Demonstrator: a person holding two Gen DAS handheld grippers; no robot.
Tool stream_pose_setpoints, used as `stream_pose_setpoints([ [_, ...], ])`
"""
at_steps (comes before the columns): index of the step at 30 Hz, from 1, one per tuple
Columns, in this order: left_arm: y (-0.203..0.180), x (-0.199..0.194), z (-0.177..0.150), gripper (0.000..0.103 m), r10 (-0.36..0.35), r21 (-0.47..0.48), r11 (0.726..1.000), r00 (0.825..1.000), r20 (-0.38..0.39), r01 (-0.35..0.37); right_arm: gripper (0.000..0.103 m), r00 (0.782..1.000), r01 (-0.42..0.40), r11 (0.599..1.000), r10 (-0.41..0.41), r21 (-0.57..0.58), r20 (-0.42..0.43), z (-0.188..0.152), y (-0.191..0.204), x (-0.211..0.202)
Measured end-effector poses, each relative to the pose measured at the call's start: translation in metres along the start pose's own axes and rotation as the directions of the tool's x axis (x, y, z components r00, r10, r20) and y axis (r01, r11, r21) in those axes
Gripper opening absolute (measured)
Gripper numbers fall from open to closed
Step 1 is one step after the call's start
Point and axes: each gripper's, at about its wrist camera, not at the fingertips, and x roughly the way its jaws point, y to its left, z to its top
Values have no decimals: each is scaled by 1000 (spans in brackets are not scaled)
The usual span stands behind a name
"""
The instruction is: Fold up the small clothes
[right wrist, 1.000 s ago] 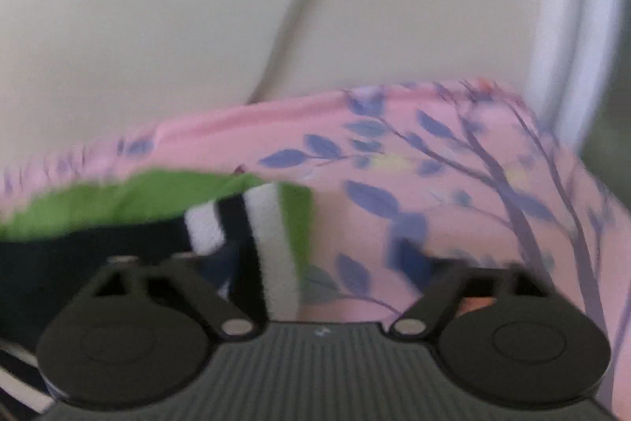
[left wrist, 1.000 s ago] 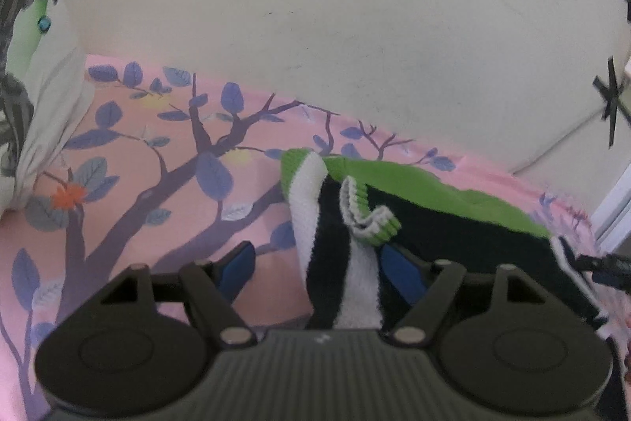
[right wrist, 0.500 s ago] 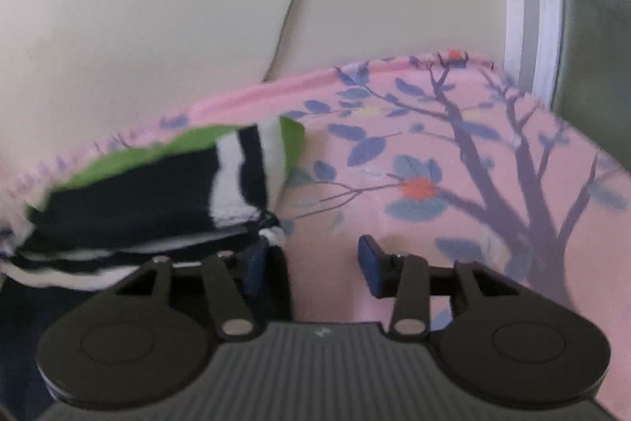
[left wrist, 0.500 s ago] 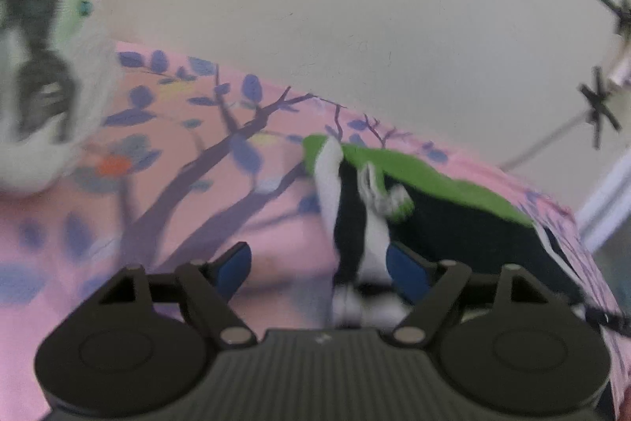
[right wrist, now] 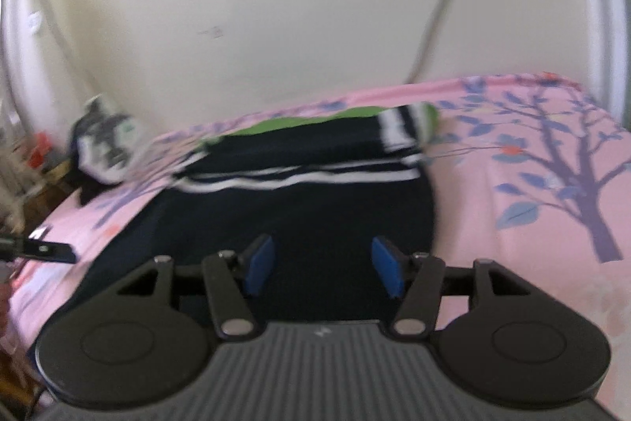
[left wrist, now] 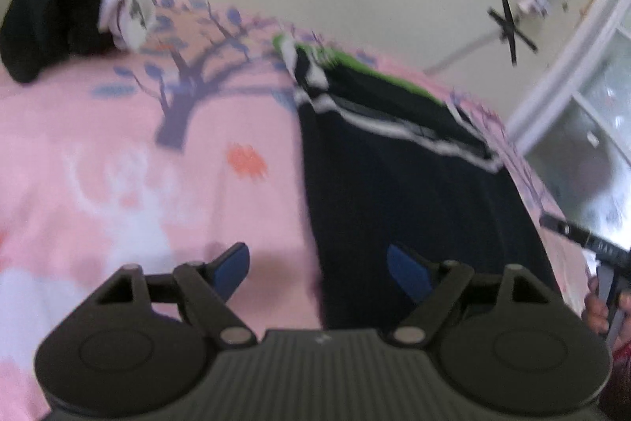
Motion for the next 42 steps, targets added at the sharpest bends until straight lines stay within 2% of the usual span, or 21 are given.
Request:
stream_pose_setpoints([
  [2,-9,-2,-12,80,-4,20,1000,1000,-29,4,53,1000,-24,1000,24,-10,7,-3,7,-11],
  [5,-28,-10,-30,80,41,78,996,998,-57,-36,56,999,-23,1000,23,-10,23,-9,10,-28],
  [8,-41,-16,-46,80,45,102,994,996,-73,-37,56,1000,7,1000,-7,6,10,-20,5,-50],
  [10,-48,-17,-53,76,41,105,994,996,-77,-33,56,1000,26,1000,-25,16,-13,-27,-5,-63],
  [11,-51,-18,-56,62,36,102,994,996,-76,-28,56,999,34,999,-33,25,-22,-31,-10,-70],
  [12,-55,-17,-58,40,23,101,995,996,-84,-14,56,999,44,998,-43,36,-31,-35,-14,-77],
  [13,-57,-15,-59,34,13,101,995,996,-92,-4,56,998,53,998,-51,44,-37,-40,-17,-85],
  [14,-60,-14,-60,18,20,102,995,995,-94,-11,55,997,58,997,-56,55,-44,-43,-21,-91],
  [17,-57,-24,-60,14,16,80,997,996,-88,-9,47,995,58,993,-50,99,-83,-56,-27,-108],
  [20,-53,-47,-61,13,23,66,998,998,-55,-19,47,994,31,991,-18,133,-104,-72,-26,-120],
  [23,-53,-51,-65,13,58,74,996,997,-53,-54,47,990,-19,978,47,209,-130,-87,-29,-117],
  [25,-53,-45,-69,18,70,67,996,995,-77,-65,48,986,-27,975,63,220,-157,-94,-26,-109],
  [27,-50,-42,-72,40,62,52,997,993,-99,-57,47,984,-59,974,94,220,-149,-95,-23,-107],
  [31,-50,-40,-72,55,25,51,998,994,-104,-20,46,978,-92,971,129,222,-161,-93,-17,-102],
  [33,-49,-38,-70,65,7,32,999,994,-107,-3,37,976,-100,966,142,239,-165,-92,-18,-100],
  [34,-47,-38,-68,69,-13,13,1000,994,-111,15,28,977,-93,962,137,257,-162,-93,-19,-99],
  [35,-46,-39,-67,79,-26,-4,1000,994,-106,26,12,980,-72,960,119,270,-160,-94,-19,-97],
  [36,-43,-41,-64,81,-29,-18,999,995,-92,27,7,982,-47,960,95,275,-161,-93,-18,-96],
  [39,-32,-48,-58,81,-6,-56,998,998,-65,3,3,992,-7,963,41,270,-120,-85,-20,-108],
  [40,-29,-49,-56,81,-7,-70,998,998,-65,3,3,995,22,969,2,246,-98,-80,-20,-115],
  [42,-24,-48,-54,78,-17,-95,995,997,-77,10,2,997,35,968,-15,248,-81,-76,-27,-125],
])
